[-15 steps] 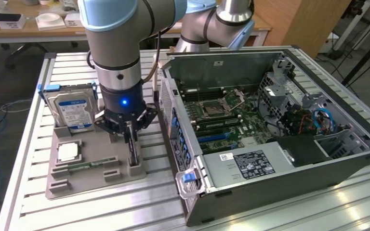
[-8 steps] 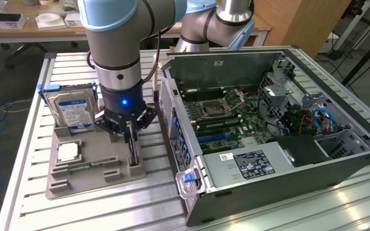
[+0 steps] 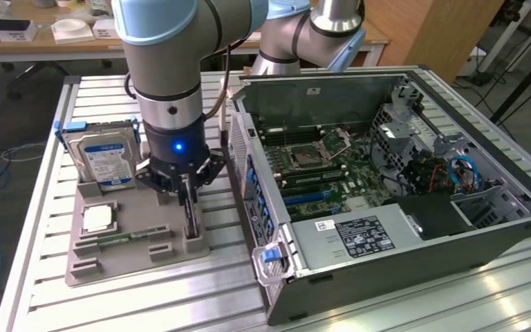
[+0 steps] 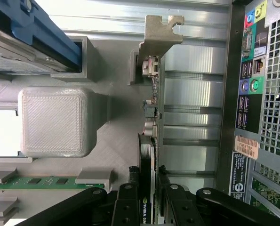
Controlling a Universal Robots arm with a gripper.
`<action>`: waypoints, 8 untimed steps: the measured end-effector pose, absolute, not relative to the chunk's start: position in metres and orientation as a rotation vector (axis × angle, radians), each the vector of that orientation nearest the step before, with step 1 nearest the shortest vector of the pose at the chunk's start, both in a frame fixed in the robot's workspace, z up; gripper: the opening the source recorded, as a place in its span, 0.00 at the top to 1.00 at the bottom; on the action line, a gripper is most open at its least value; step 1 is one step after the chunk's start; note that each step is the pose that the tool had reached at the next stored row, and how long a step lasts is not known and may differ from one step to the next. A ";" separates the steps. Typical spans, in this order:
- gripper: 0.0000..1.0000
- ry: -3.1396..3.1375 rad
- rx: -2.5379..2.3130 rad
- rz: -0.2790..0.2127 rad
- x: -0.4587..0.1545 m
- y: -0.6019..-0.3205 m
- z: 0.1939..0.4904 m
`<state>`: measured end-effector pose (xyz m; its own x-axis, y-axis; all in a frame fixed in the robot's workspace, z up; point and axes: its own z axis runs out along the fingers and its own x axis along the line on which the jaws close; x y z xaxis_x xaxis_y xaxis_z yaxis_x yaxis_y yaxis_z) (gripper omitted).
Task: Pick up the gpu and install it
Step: 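Pick up the gpu and move the gpu toward the slot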
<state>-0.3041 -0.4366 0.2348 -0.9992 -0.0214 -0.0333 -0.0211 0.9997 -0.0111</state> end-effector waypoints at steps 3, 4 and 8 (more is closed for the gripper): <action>0.74 3.108 -0.033 -0.017 -0.304 -0.437 0.235; 0.74 3.108 -0.033 -0.017 -0.304 -0.437 0.235; 0.74 3.108 -0.033 -0.017 -0.304 -0.437 0.235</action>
<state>-0.3041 -0.4366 0.2348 -0.9992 -0.0214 -0.0333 -0.0211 0.9997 -0.0111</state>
